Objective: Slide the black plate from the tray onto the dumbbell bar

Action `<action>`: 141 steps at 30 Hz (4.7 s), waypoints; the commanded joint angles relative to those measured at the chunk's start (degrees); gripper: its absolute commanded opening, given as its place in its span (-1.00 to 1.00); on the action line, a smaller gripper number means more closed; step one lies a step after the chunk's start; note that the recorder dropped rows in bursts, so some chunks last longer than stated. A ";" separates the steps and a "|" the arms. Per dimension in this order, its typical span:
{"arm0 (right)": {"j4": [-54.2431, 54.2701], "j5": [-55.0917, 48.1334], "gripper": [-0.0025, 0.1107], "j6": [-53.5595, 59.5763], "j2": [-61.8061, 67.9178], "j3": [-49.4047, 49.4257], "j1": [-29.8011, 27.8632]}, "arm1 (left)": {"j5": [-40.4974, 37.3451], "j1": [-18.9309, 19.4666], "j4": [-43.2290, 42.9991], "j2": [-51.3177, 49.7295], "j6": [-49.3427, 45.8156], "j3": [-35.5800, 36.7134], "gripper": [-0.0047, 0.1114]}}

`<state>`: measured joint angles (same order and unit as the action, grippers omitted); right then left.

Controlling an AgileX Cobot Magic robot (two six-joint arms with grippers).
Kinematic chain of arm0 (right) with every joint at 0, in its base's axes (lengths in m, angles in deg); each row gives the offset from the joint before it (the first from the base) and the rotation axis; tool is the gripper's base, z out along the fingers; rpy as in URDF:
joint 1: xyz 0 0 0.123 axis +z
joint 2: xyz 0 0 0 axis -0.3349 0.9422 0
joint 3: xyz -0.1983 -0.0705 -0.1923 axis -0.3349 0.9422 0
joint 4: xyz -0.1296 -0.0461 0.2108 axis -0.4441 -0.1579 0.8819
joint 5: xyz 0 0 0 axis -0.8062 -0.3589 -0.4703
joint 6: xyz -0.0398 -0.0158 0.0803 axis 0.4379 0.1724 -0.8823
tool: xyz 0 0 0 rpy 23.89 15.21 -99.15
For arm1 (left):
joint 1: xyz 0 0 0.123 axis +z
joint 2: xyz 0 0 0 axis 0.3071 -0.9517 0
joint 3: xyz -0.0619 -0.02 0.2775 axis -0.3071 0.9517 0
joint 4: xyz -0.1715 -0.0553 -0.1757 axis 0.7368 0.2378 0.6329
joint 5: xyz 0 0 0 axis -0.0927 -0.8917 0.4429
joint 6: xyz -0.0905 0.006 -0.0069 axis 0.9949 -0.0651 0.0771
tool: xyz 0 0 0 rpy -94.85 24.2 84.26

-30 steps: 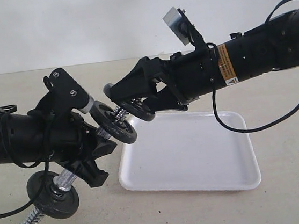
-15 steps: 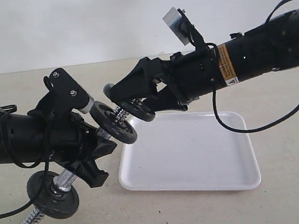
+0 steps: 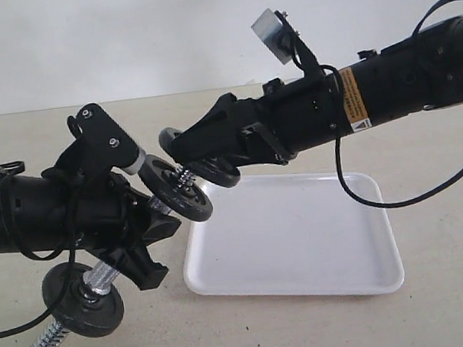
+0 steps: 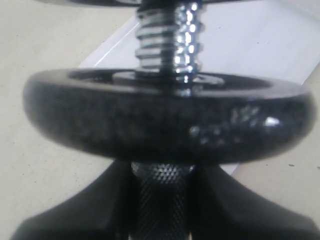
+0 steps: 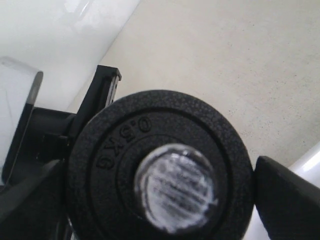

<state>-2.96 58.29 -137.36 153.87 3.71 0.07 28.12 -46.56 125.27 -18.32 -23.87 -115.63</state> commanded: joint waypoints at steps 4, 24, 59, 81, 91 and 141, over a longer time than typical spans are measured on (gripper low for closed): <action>1.78 12.58 0.48 4.84 -1.43 -0.31 0.29 | 4.19 0.13 3.65 1.99 1.19 -2.28 -0.84; 2.15 9.25 0.50 6.05 -1.43 -0.31 0.19 | 4.96 0.13 3.65 0.23 1.61 -2.28 -0.84; -0.45 3.21 0.90 6.06 -6.05 -0.31 0.19 | 10.52 2.95 3.65 -3.57 18.31 -5.47 -0.84; -4.80 10.35 0.90 5.68 -6.05 -0.31 0.19 | 7.59 2.95 3.65 -17.68 26.92 -17.41 -0.84; -6.48 12.58 0.90 5.68 -6.05 -0.31 0.19 | 7.72 4.83 3.65 -20.81 26.92 -18.45 -0.84; -6.46 12.58 0.90 5.88 -6.05 -0.31 0.19 | 2.45 6.36 3.66 -21.03 26.05 -18.45 0.14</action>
<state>-9.40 70.37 -131.80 148.38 3.62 0.33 30.35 -40.18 128.50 -39.53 2.21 -134.00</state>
